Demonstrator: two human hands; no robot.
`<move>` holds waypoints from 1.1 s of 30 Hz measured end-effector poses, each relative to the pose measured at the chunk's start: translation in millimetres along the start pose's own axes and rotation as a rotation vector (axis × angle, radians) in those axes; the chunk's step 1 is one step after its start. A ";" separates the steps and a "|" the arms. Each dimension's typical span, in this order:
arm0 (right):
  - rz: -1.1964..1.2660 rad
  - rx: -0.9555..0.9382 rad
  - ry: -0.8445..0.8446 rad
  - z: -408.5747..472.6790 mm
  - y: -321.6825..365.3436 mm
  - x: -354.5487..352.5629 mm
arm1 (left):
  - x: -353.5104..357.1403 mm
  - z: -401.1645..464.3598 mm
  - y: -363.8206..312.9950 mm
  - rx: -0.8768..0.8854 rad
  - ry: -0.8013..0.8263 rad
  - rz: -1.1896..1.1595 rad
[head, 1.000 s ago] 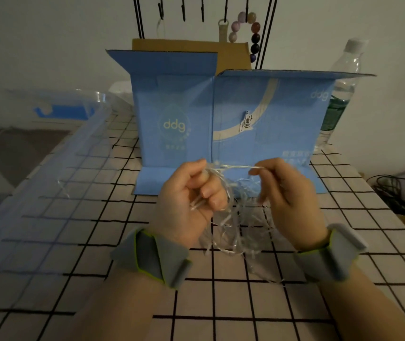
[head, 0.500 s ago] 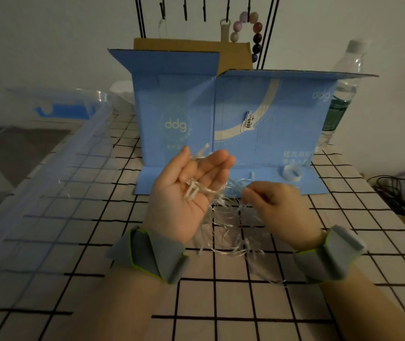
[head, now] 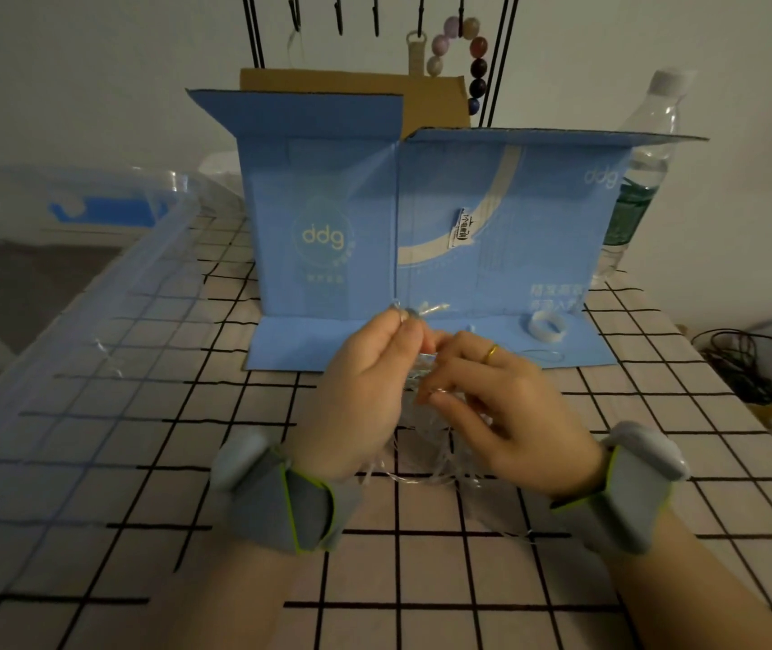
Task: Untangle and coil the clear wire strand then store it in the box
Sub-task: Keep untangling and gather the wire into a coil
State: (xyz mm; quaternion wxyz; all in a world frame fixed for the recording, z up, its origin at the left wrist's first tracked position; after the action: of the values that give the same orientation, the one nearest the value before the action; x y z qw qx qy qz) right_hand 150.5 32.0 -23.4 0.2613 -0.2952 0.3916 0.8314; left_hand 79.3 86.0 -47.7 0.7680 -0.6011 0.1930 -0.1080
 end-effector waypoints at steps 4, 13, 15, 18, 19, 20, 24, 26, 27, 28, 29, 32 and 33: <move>-0.026 0.018 -0.080 1.1 -5.0 -13.5 | 4.0 -3.1 -11.4 0.067 0.035 0.168; 0.147 0.081 -0.260 -1.4 -12.7 -31.6 | 22.7 -7.1 1.1 -0.087 0.205 -0.028; 0.231 0.137 -0.290 -2.6 -18.5 -34.2 | 23.8 -7.8 3.2 -0.117 0.225 -0.080; 0.358 0.191 -0.282 -2.2 -23.7 -34.2 | 28.5 -10.1 2.2 -0.151 0.269 -0.182; 0.406 0.199 -0.250 -1.4 -24.5 -30.8 | 29.3 -10.4 2.0 -0.163 0.271 -0.215; 0.453 0.205 -0.204 -0.8 -25.3 -25.2 | 30.2 -10.9 2.2 -0.177 0.273 -0.250; 0.440 0.202 -0.088 0.2 -24.5 -10.5 | 35.4 -11.5 6.9 -0.222 0.323 -0.363; 0.409 0.216 -0.128 0.4 -26.4 -14.6 | 35.2 -10.5 10.8 -0.243 0.338 -0.370; 0.396 0.221 -0.148 0.2 -27.5 -16.6 | 35.9 -10.4 12.2 -0.251 0.355 -0.376; 0.387 0.226 -0.157 0.0 -27.4 -17.7 | 37.3 -10.8 13.3 -0.259 0.376 -0.390; 0.403 0.232 -0.158 -0.4 -27.2 -17.4 | 39.1 -11.5 14.5 -0.272 0.398 -0.420; 0.544 0.301 -0.163 -3.1 -34.1 -13.3 | 41.9 -11.1 15.2 -0.302 0.439 -0.602; 0.570 0.328 -0.177 -4.4 -37.7 -13.9 | 40.6 -9.8 14.0 -0.297 0.440 -0.679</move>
State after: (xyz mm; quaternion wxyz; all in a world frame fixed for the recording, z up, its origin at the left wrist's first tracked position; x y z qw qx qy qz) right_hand 186.5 46.7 -34.8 0.0952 -0.0546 0.5629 0.8192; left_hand 110.8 64.8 -69.9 0.5346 -0.6970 0.1570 -0.4513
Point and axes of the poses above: each hand's wrist, its own z-axis towards the middle knuckle, its own x-axis out of the palm, y = z × x, the point moved 10 cm from there along z, towards the middle knuckle, and after that the axes turned 4 degrees about z, right-handed, at the moved point
